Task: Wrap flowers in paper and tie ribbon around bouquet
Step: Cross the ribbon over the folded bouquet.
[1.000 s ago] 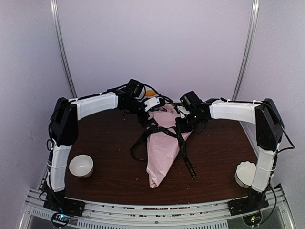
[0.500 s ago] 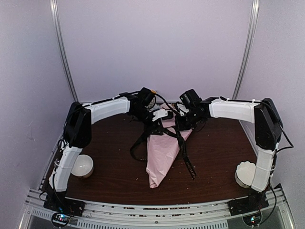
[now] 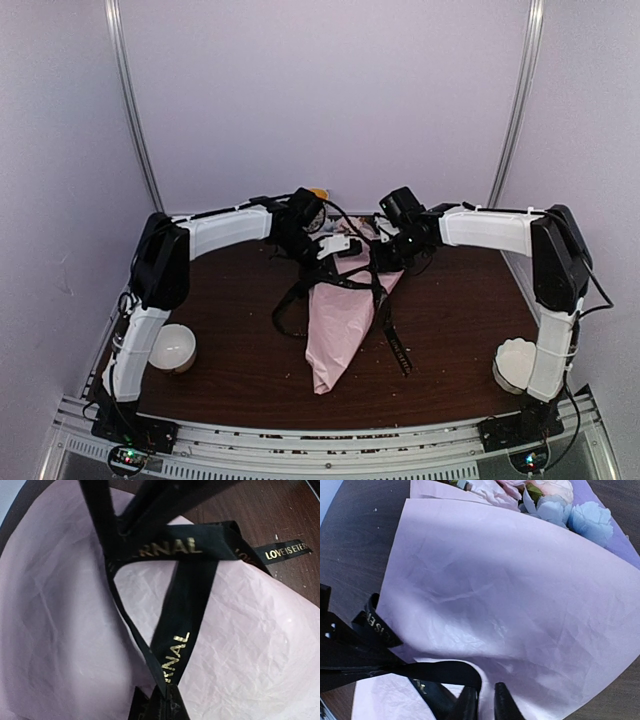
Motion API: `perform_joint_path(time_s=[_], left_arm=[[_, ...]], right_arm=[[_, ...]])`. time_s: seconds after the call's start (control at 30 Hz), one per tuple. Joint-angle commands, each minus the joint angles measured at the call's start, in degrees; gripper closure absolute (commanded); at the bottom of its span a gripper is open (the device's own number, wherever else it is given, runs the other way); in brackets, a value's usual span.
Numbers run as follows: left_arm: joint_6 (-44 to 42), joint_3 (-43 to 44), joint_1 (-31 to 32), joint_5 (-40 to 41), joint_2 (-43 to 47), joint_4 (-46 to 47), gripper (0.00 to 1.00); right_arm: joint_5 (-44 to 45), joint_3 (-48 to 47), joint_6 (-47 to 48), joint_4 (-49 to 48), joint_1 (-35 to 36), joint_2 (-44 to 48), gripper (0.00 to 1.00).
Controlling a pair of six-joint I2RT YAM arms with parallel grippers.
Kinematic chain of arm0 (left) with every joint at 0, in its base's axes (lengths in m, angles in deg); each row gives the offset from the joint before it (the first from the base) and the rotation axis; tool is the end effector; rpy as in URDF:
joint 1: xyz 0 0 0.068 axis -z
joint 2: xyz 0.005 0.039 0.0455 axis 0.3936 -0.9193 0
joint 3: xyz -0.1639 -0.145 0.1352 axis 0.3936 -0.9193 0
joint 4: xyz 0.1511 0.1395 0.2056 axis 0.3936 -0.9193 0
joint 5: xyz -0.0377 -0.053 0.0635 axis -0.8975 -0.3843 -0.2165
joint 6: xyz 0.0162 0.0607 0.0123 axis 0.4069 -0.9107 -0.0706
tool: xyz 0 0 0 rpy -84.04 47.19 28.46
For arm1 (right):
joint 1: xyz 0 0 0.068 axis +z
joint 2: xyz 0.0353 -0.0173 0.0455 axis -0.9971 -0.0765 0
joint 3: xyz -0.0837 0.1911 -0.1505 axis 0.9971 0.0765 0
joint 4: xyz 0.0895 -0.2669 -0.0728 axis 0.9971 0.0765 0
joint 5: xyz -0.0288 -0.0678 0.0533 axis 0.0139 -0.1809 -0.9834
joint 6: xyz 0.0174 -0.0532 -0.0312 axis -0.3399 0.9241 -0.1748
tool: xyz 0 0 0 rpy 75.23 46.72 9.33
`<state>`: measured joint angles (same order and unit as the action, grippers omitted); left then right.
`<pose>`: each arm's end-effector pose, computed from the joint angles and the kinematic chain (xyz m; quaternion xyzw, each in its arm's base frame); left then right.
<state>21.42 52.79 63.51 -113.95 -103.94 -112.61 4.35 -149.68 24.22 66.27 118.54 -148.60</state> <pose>0.3961 -0.3670 0.1573 0.6430 0.6880 -0.2390 0.2369 0.3765 0.2552 0.1768 -0.1285 0.9402 0.2195 0.2266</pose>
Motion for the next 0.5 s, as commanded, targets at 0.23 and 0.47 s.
perform_joint_path(time_s=[0.23,0.47], left_arm=[[5.7,-13.7,0.1,-2.7,13.5,12.0,1.0],[6.5,-15.3,-0.2,-7.1,15.6,12.6,1.0]], right_arm=[[5.3,1.8,2.7,-3.1,-0.5,3.8,0.65],[8.6,1.8,6.2,-0.6,-0.7,7.4,0.59]])
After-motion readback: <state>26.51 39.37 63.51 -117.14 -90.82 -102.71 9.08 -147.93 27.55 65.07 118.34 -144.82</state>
